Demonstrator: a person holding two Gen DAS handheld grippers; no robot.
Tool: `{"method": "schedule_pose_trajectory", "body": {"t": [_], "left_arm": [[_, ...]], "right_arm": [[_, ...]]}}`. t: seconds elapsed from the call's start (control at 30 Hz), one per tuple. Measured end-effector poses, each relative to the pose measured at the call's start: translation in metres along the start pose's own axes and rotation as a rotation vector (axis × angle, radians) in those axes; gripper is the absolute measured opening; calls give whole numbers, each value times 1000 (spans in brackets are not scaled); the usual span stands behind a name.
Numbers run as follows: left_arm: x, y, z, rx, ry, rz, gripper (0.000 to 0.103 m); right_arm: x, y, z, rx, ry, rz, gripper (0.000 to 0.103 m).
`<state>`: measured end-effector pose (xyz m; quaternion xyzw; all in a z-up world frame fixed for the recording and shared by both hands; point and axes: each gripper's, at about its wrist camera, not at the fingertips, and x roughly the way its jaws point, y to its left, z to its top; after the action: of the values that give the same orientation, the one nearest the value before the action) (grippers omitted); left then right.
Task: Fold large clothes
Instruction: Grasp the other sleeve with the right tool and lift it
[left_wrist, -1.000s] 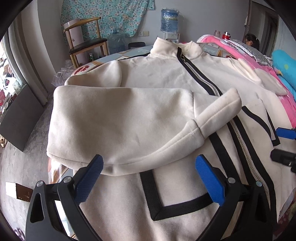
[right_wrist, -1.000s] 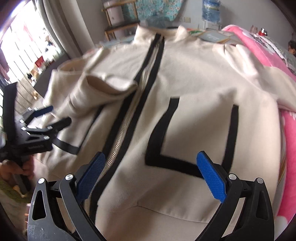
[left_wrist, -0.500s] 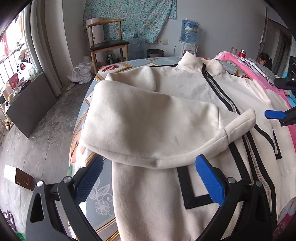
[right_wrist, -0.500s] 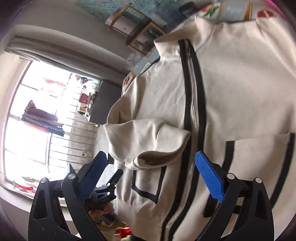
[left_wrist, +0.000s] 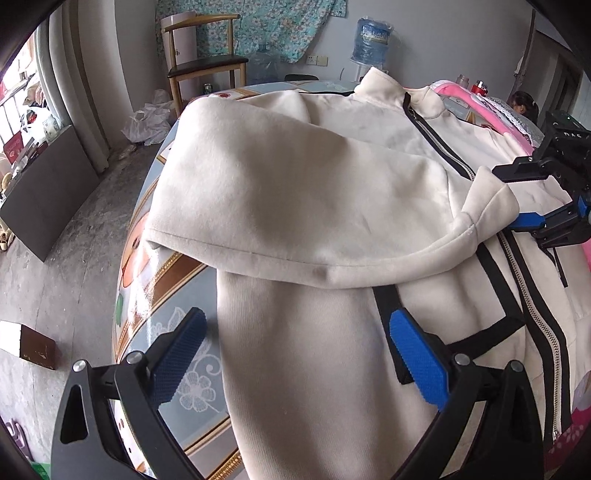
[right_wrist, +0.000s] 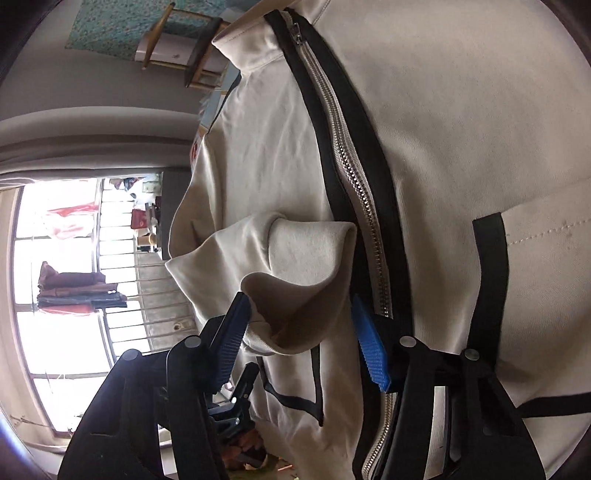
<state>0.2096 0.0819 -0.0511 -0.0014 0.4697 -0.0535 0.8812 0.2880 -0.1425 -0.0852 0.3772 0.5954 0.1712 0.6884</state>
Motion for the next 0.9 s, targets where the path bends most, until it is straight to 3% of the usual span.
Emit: {"method": "schedule_pose_trajectory", "body": {"t": [0.3,0.4,0.47,0.53,0.7,0.9], "left_arm": [[1,0,0,18,-3,3,98],[1,-1,1,18,-3,3,98],[0,-1,0,19,-3,4,98],[0,0,1,19,-3,4,98],[0,0,1,19,-7,4,98],[0,1,0,18,-7,4,98]], "right_arm": [[-7,-4,-8,48,1,84,54],[-6,5,-7,1,-3,54,54],[-3,13,-8,-48,-3,23,42],[-1,24,-10,-97,-13,-26,11],[-16,58,-13,-243,-98,-89,8],[-67,135,12,-440,-277,13,7]]}}
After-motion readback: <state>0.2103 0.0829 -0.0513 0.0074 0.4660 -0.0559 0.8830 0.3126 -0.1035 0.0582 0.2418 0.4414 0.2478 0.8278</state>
